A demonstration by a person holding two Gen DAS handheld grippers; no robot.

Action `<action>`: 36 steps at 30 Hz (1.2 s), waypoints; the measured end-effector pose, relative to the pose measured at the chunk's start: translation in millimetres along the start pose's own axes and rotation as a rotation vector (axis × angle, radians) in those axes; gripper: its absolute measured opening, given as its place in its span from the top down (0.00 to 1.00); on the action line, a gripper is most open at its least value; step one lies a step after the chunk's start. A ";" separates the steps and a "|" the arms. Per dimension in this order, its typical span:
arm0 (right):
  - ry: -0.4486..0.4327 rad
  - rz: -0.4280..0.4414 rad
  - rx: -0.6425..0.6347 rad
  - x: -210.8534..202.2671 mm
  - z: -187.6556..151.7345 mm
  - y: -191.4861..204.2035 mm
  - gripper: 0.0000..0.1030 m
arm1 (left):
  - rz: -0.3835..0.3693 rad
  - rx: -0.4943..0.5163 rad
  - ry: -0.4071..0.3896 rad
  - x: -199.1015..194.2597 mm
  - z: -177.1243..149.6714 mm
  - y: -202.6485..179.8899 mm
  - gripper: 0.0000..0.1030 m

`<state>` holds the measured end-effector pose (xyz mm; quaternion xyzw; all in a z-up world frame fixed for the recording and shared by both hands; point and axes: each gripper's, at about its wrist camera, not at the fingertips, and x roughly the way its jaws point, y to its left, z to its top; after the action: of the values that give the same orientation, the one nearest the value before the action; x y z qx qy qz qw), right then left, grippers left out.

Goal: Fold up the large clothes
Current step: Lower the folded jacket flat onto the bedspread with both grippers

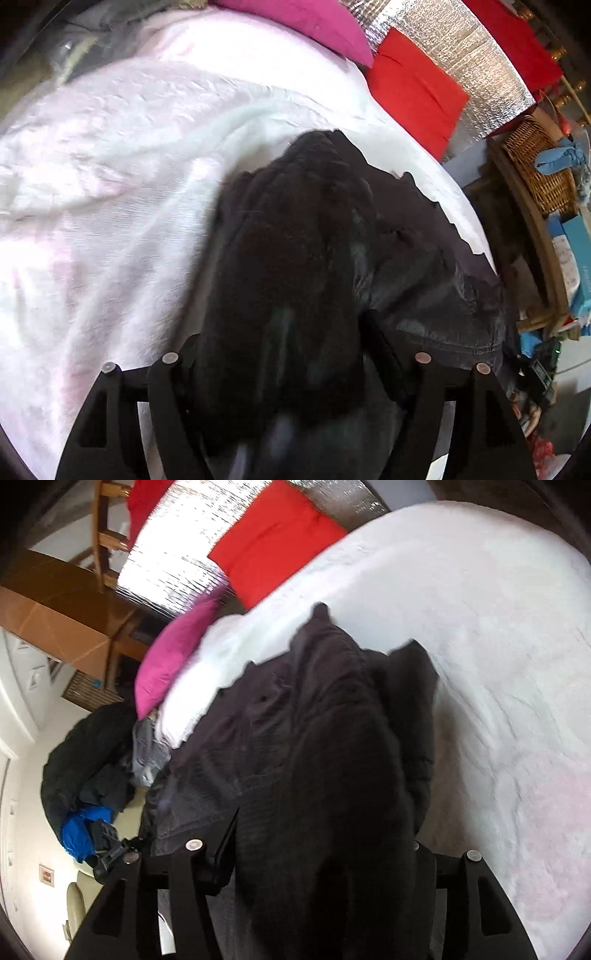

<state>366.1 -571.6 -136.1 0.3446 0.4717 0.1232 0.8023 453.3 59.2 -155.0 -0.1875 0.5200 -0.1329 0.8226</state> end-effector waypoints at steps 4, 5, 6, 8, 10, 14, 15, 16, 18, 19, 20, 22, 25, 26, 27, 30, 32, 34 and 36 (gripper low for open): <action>-0.051 -0.089 -0.021 -30.5 -10.2 -0.2 0.31 | 0.136 0.043 -0.097 -32.0 -21.3 -2.6 0.22; -0.076 -0.113 -0.022 -40.4 -14.0 -1.4 0.30 | 0.163 0.057 -0.131 -41.4 -28.7 -4.6 0.22; -0.096 -0.131 -0.022 -47.9 -16.1 -1.2 0.30 | 0.194 0.074 -0.168 -50.3 -35.6 -8.3 0.22; -0.154 -0.185 -0.024 -68.6 -25.2 0.1 0.30 | 0.268 0.110 -0.255 -65.6 -50.0 -22.3 0.21; -0.226 -0.245 -0.054 -86.5 -34.5 9.6 0.30 | 0.323 0.153 -0.326 -79.1 -63.1 -32.9 0.18; -0.370 -0.267 -0.191 -109.9 -64.7 47.8 0.30 | 0.369 0.261 -0.421 -82.7 -91.3 -69.7 0.11; -0.389 -0.273 -0.223 -110.5 -71.8 57.9 0.30 | 0.371 0.279 -0.419 -81.5 -96.2 -69.0 0.11; -0.415 -0.281 -0.266 -110.0 -81.5 69.7 0.30 | 0.377 0.302 -0.412 -80.3 -102.7 -72.1 0.11; -0.408 -0.267 -0.314 -100.7 -93.9 86.4 0.30 | 0.410 0.354 -0.374 -68.2 -108.0 -80.6 0.11; -0.394 -0.266 -0.324 -93.0 -97.5 93.4 0.31 | 0.451 0.384 -0.335 -54.8 -109.1 -83.7 0.11; -0.371 -0.275 -0.330 -84.1 -100.3 97.8 0.31 | 0.495 0.407 -0.285 -39.3 -108.4 -86.0 0.11; -0.276 -0.309 -0.319 -59.2 -99.9 97.3 0.31 | 0.537 0.419 -0.208 -18.3 -105.9 -83.4 0.11; -0.116 -0.402 -0.280 -21.8 -95.9 81.7 0.31 | 0.517 0.404 -0.219 -22.6 -105.5 -81.7 0.11; -0.118 -0.421 -0.304 -19.8 -96.7 84.2 0.31 | 0.515 0.404 -0.229 -24.0 -105.7 -80.5 0.11; -0.129 -0.427 -0.317 -22.0 -97.7 86.9 0.31 | 0.518 0.399 -0.239 -26.9 -106.5 -79.1 0.11; -0.154 -0.373 -0.291 -33.7 -101.0 88.9 0.31 | 0.520 0.395 -0.266 -39.4 -114.8 -86.3 0.11; -0.165 -0.309 -0.269 -43.1 -105.7 92.0 0.31 | 0.518 0.411 -0.296 -46.3 -122.8 -91.7 0.11; -0.187 -0.226 -0.261 -53.6 -111.9 96.8 0.31 | 0.517 0.437 -0.336 -52.4 -131.5 -99.3 0.11; -0.196 -0.174 -0.255 -57.8 -117.8 100.0 0.31 | 0.520 0.456 -0.366 -56.2 -138.8 -105.9 0.11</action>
<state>249.4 -477.1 -67.7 0.2082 0.3999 0.0782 0.8892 301.3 -35.9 -116.4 0.1173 0.3523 0.0034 0.9285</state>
